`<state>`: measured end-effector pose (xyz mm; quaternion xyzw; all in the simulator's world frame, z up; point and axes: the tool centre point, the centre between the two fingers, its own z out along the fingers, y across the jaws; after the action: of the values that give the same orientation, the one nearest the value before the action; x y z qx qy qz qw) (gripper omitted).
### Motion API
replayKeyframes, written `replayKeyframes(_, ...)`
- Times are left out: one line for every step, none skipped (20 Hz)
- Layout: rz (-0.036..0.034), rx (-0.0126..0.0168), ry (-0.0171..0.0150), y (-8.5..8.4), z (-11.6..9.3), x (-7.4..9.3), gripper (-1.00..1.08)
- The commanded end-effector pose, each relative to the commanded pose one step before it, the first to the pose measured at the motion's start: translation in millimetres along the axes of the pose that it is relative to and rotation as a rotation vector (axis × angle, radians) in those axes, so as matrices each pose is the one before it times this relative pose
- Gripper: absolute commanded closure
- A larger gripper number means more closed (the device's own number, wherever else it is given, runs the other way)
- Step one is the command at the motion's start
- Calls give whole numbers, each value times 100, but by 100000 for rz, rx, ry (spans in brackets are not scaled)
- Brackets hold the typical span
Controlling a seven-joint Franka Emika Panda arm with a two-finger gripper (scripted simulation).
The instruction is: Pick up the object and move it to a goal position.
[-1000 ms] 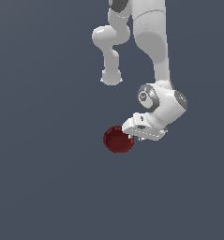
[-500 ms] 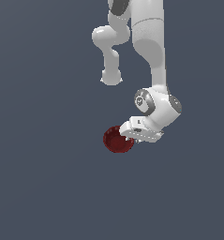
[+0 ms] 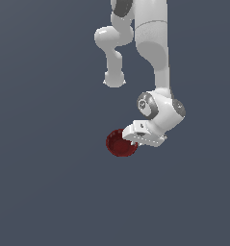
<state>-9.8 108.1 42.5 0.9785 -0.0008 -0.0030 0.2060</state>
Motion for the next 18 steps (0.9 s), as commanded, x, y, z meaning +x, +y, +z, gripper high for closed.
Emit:
replayKeyframes(-34,8,44,-13,18,16,108)
replayKeyframes(0,0,0,0,0,0,108)
replayKeyframes(38,-1,-57,16,-4,-15,108)
replayKeyframes(0,0,0,2,-28,-7,108)
replayKeyframes(0,0,0,7,-84,-22,108)
replayKeyframes(0,0,0,12,-141,-37,108)
replayKeyframes(0,0,0,17,-198,-51,108)
replayKeyframes(0,0,0,22,-255,-66,108)
replayKeyframes(0,0,0,26,-314,-81,108)
replayKeyframes(0,0,0,31,-372,-96,108)
replayKeyframes(0,0,0,36,-432,-111,108)
replayKeyframes(0,0,0,41,-494,-126,108)
replayKeyframes(-64,19,17,10,-568,-149,108)
replayKeyframes(0,0,0,52,-621,-158,108)
replayKeyframes(0,0,0,57,-688,-174,108)
replayKeyframes(0,0,0,63,-757,-191,108)
replayKeyframes(0,0,0,68,-823,-206,108)
replayKeyframes(0,0,0,72,-886,-221,108)
